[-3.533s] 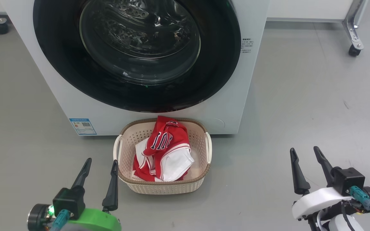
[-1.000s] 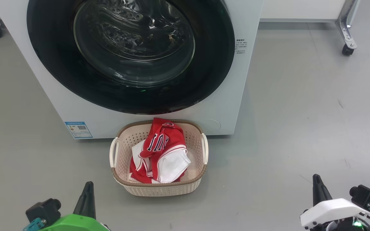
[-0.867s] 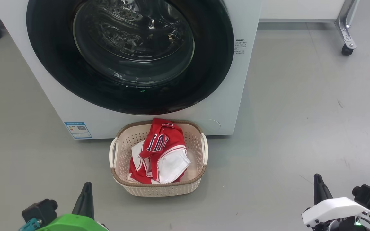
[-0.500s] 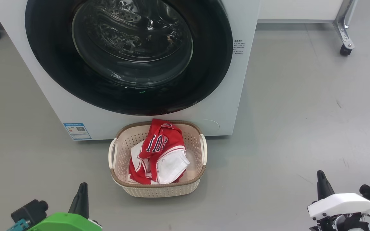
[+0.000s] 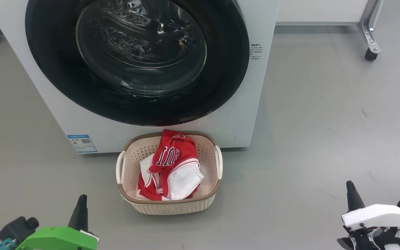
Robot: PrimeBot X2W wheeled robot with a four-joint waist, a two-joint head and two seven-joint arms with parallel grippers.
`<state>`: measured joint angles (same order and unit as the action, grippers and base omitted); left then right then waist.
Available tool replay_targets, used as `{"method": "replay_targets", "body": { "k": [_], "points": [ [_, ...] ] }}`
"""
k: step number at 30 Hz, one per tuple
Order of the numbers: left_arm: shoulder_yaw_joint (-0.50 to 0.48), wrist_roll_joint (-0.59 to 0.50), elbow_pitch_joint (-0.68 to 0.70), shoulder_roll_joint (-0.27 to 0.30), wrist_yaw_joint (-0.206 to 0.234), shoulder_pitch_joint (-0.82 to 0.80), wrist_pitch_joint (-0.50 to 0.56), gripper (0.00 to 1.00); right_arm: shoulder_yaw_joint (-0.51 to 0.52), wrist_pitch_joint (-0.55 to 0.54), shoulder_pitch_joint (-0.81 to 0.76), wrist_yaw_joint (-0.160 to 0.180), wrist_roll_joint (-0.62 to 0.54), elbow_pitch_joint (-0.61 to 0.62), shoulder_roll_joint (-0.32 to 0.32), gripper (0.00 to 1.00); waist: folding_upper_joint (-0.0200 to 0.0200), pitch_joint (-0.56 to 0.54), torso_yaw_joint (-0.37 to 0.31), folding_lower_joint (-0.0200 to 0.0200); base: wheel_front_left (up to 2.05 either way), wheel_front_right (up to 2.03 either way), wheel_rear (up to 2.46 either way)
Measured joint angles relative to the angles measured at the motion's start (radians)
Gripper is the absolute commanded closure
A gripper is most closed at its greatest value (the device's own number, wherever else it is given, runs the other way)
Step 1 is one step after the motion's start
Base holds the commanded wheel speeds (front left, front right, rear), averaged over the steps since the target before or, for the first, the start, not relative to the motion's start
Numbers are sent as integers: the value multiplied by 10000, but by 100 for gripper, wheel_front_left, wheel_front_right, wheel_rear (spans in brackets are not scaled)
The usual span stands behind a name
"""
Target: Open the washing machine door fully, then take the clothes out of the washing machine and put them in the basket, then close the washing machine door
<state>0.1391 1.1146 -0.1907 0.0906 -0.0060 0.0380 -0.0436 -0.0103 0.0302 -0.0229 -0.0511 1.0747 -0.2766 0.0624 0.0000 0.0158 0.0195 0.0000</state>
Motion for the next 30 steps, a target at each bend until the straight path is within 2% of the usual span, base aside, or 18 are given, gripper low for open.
{"method": "replay_targets", "body": {
  "k": [30],
  "points": [
    [-922,3753,-449,-4,-711,-537,616,100,895,-869,571,-449,3653,-10,-104,100,0,-88,-138,0,0,0,0]
  ]
}}
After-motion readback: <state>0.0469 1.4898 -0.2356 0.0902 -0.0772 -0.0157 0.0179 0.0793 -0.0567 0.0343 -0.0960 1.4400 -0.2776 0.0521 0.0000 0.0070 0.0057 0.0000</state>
